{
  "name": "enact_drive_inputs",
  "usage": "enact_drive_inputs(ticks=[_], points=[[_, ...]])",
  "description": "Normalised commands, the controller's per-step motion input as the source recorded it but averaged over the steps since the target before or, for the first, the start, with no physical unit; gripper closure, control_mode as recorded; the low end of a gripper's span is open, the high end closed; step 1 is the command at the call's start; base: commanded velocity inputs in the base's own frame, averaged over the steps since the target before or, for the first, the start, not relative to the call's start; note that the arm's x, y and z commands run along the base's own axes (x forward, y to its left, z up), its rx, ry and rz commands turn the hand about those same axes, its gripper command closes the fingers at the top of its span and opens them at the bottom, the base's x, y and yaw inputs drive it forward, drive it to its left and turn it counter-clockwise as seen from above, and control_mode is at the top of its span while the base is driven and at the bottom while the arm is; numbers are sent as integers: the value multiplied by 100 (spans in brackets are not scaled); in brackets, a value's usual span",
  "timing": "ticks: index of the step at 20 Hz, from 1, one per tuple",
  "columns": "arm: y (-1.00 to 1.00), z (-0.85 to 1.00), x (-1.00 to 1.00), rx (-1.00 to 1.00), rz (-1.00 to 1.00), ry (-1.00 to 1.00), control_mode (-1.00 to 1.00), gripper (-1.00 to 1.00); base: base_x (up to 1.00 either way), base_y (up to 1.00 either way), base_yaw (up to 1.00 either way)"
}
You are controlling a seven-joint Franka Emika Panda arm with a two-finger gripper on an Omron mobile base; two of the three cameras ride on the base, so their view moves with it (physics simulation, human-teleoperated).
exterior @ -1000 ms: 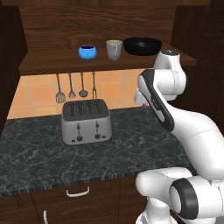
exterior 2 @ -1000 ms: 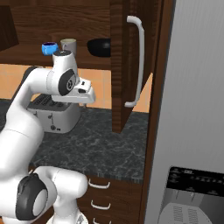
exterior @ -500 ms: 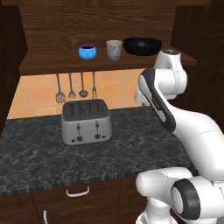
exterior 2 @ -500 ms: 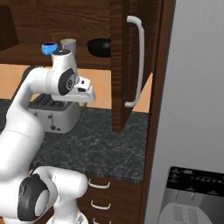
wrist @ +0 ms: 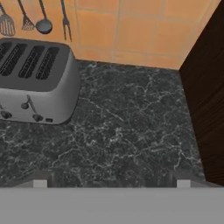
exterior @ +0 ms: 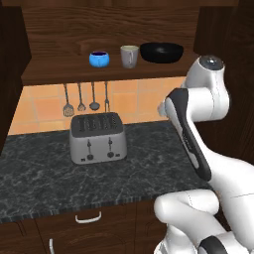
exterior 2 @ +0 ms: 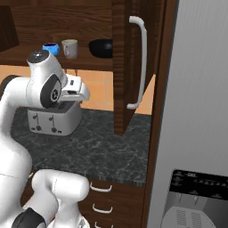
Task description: Gather all objects into one cabinet and sort the glasses and bowls to opposite sides.
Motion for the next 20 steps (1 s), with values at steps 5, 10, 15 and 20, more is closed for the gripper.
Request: enact_drive_inputs(ticks=[5, 10, 15, 20], points=[[5, 7, -59, 0, 8, -23, -100, -100, 0, 0, 0], [5, 34, -58, 0, 6, -26, -100, -100, 0, 0, 0], [9, 68, -42, 0, 0, -15, -100, -100, 0, 0, 0], [0, 0, 0, 0, 0, 0, 100, -100, -53, 30, 4]])
